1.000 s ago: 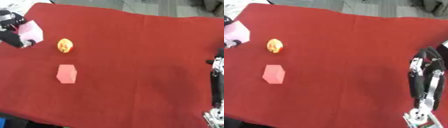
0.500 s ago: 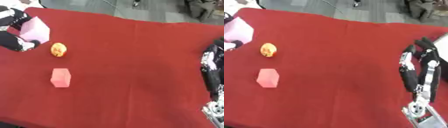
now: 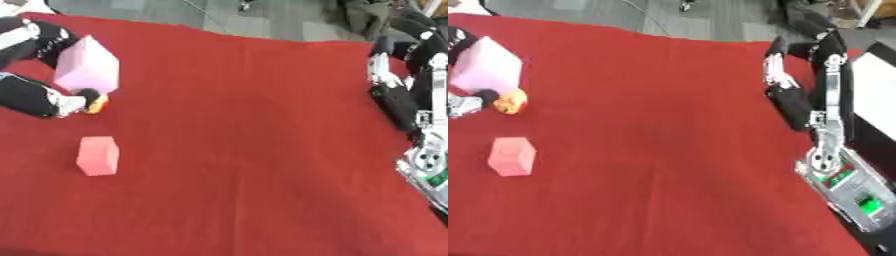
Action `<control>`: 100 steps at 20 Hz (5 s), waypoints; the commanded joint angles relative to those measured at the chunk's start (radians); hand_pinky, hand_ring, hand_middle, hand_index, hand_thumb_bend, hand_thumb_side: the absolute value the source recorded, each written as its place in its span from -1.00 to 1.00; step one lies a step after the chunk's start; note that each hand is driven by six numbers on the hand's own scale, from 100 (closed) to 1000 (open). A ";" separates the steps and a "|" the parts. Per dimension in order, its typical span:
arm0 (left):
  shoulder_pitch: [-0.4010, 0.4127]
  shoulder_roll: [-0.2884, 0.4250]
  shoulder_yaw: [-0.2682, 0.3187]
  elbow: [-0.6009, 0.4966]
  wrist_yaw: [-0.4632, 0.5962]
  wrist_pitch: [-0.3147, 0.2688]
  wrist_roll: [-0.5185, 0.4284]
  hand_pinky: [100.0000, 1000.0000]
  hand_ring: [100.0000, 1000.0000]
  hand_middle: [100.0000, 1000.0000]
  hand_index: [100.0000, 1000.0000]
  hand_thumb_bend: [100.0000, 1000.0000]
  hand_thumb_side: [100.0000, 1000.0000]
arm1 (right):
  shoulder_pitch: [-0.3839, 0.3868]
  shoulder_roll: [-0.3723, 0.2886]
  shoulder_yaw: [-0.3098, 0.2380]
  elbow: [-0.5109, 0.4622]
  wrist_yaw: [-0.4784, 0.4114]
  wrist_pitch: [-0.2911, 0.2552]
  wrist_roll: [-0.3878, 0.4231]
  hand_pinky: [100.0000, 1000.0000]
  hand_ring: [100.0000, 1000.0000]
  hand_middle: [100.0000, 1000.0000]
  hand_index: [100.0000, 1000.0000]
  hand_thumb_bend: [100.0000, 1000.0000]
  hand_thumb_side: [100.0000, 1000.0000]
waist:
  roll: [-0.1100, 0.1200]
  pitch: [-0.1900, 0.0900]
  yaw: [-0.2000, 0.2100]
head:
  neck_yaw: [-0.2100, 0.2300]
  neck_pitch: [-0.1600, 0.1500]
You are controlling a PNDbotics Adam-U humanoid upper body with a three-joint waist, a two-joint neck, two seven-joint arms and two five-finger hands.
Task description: Pick up the objects with one hand, pass them to the other hand, and then place them into the box on the other side of the table.
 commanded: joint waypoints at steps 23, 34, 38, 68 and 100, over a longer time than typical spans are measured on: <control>0.132 -0.227 -0.092 -0.047 0.139 -0.245 0.276 0.40 0.12 -0.04 -0.36 -1.00 -0.77 | -0.431 -0.035 0.129 -0.015 0.272 0.514 0.876 0.60 0.46 0.78 0.67 -0.93 -0.46 | -0.002 -0.069 -0.060 | -0.011 0.057; 0.164 -0.289 -0.124 -0.038 0.053 -0.317 0.315 0.32 0.01 -0.15 -0.38 -1.00 -0.74 | -0.483 0.034 0.213 -0.015 0.386 0.549 0.989 0.62 0.50 0.78 0.70 -0.78 -0.62 | -0.007 -0.067 -0.058 | -0.014 0.070; 0.172 -0.314 -0.138 -0.022 0.029 -0.324 0.317 0.29 -0.04 -0.23 -0.39 -1.00 -0.74 | -0.498 0.048 0.218 -0.015 0.386 0.516 1.024 0.62 0.50 0.78 0.70 -0.77 -0.72 | -0.009 -0.067 -0.058 | -0.010 0.071; 0.164 -0.404 -0.159 -0.001 -0.208 -0.279 0.399 0.17 -0.13 -0.38 -0.42 -1.00 -0.98 | -0.481 0.141 0.317 -0.015 0.269 0.478 1.039 0.60 0.46 0.82 0.73 -0.57 -0.58 | -0.012 -0.061 -0.051 | 0.014 0.051; 0.169 -0.406 -0.153 -0.011 -0.242 -0.231 0.410 0.12 -0.16 -0.51 -0.46 -1.00 -1.00 | -0.479 0.081 0.207 -0.015 0.175 0.416 1.091 0.58 0.44 0.81 0.73 -0.46 -0.59 | -0.008 -0.055 -0.065 | 0.038 0.045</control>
